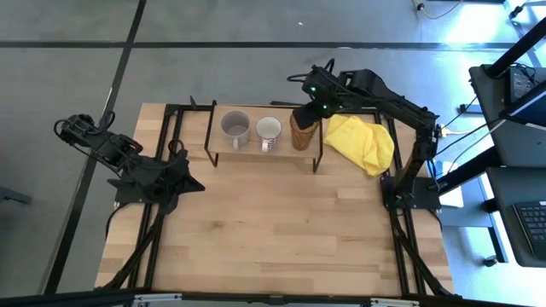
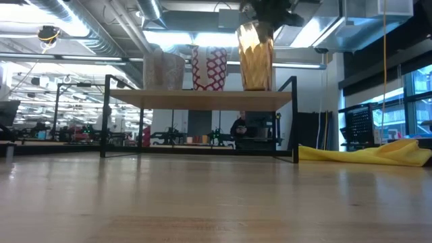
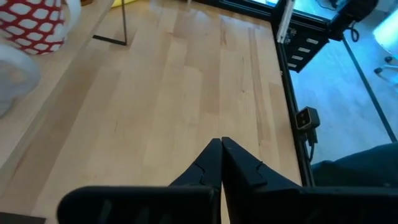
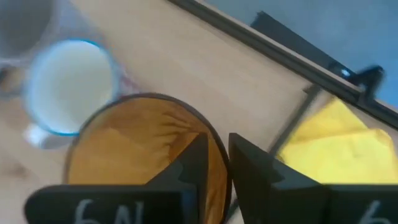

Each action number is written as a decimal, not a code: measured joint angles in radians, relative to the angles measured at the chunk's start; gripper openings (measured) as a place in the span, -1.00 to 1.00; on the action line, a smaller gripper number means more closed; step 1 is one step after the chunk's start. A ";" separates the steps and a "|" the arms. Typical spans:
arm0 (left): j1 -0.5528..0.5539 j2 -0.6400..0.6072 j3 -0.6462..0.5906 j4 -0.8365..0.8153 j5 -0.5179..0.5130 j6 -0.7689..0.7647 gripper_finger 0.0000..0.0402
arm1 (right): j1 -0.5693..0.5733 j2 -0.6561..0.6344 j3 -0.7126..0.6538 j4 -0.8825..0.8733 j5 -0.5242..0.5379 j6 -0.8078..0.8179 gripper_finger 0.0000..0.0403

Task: Stack small to large cups/mugs on shelf
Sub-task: Put the brown cup on the shelf, then return to Home Position

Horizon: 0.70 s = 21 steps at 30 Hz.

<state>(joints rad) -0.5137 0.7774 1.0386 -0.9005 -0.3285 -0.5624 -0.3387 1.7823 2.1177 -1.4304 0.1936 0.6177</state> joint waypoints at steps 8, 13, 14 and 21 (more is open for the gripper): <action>0.000 0.000 0.000 0.031 -0.005 -0.005 -1.00 | 0.041 -0.001 0.076 0.009 -0.002 -0.021 -0.49; 0.000 0.000 0.000 0.040 -0.004 -0.005 -1.00 | 0.046 -0.001 0.128 -0.061 0.070 -0.021 -0.41; 0.000 0.000 0.000 0.050 -0.004 -0.005 -1.00 | 0.046 0.000 0.139 -0.070 0.085 -0.027 -0.41; 0.000 0.000 0.000 0.099 -0.275 -0.075 -1.00 | 0.094 -0.059 0.206 0.120 0.145 -0.101 -0.42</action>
<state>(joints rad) -0.5135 0.7776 1.0389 -0.8013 -0.6038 -0.6378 -0.2443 1.7237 2.3236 -1.3107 0.3381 0.5170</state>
